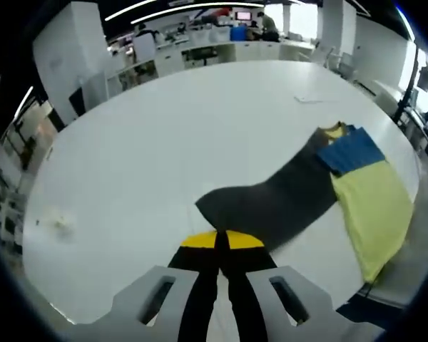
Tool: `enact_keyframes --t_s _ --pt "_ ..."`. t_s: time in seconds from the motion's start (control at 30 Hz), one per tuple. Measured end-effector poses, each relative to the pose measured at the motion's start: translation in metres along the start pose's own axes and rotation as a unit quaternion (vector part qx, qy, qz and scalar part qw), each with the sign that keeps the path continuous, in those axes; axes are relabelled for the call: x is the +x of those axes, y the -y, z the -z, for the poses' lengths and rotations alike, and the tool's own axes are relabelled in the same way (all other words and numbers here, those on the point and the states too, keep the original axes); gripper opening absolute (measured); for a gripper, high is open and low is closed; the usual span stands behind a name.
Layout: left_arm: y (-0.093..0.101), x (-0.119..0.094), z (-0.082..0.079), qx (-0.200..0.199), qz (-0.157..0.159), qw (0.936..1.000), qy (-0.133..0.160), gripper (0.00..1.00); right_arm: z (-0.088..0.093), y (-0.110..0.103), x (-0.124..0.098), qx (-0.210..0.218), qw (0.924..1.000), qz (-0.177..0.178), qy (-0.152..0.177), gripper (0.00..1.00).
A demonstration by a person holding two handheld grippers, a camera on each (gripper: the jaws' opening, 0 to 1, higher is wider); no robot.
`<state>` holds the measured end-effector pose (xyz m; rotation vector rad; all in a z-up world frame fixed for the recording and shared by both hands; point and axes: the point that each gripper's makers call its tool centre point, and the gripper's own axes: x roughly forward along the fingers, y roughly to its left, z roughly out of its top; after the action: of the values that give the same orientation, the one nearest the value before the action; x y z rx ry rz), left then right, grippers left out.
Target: Fold the garment on the visible template until the final outline fits inside the template.
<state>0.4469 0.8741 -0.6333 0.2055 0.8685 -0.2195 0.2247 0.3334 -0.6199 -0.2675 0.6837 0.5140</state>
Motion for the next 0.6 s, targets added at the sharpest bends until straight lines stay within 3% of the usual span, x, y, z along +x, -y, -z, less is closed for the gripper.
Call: enact_keyframes --t_s 0.33,0.4,0.6 --pt "0.019 -0.013 -0.028 0.024 -0.015 0.9993 0.025 0.00 0.007 0.000 -0.002 0.006 0.9999 -0.008 0.006 1.00" --pt "0.022 -0.015 -0.034 0.044 -0.029 0.9983 0.024 0.00 0.009 0.000 -0.003 0.003 0.9999 -0.011 0.006 1.00" --pt "0.038 -0.019 -0.053 0.055 -0.024 0.9976 0.036 0.00 0.014 0.006 -0.004 0.006 0.9999 -0.010 0.010 1.00"
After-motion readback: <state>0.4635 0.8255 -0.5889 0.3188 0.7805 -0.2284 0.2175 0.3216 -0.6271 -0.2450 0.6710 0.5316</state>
